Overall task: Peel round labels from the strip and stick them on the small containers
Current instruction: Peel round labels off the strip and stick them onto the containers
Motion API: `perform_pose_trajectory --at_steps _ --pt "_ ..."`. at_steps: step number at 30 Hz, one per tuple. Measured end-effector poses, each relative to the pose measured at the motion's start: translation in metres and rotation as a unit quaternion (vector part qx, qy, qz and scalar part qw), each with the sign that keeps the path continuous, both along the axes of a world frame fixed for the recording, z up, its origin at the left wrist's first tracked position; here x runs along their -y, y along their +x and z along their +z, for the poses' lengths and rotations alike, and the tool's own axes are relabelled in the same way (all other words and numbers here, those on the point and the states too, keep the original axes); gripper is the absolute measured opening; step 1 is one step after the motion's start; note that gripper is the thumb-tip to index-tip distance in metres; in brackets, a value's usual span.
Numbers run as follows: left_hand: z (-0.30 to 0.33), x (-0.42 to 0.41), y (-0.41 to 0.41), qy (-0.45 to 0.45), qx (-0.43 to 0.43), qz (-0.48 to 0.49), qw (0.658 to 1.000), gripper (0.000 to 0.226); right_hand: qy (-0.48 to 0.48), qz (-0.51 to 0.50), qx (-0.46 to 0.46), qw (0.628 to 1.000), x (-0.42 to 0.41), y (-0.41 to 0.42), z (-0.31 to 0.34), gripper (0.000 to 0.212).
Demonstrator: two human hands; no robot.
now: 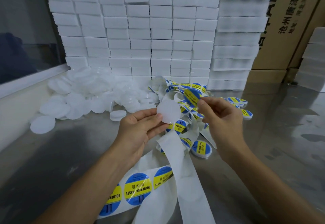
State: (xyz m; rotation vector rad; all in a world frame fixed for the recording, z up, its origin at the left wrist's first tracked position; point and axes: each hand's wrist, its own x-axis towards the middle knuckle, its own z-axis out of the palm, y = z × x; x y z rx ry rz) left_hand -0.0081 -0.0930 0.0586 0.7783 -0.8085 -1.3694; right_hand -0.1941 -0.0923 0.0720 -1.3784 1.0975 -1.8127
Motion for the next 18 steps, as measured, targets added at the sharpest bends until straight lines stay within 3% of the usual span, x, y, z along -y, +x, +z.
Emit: perform_pose_trajectory --at_steps 6,18 --pt "-0.001 0.000 -0.002 0.004 0.005 0.002 1.000 0.039 0.051 0.100 0.013 0.994 -0.003 -0.002 0.003 0.003" --pt "0.003 -0.004 -0.005 0.002 0.019 -0.021 1.000 0.052 0.059 0.104 -0.042 0.992 -0.007 0.006 0.001 0.008"
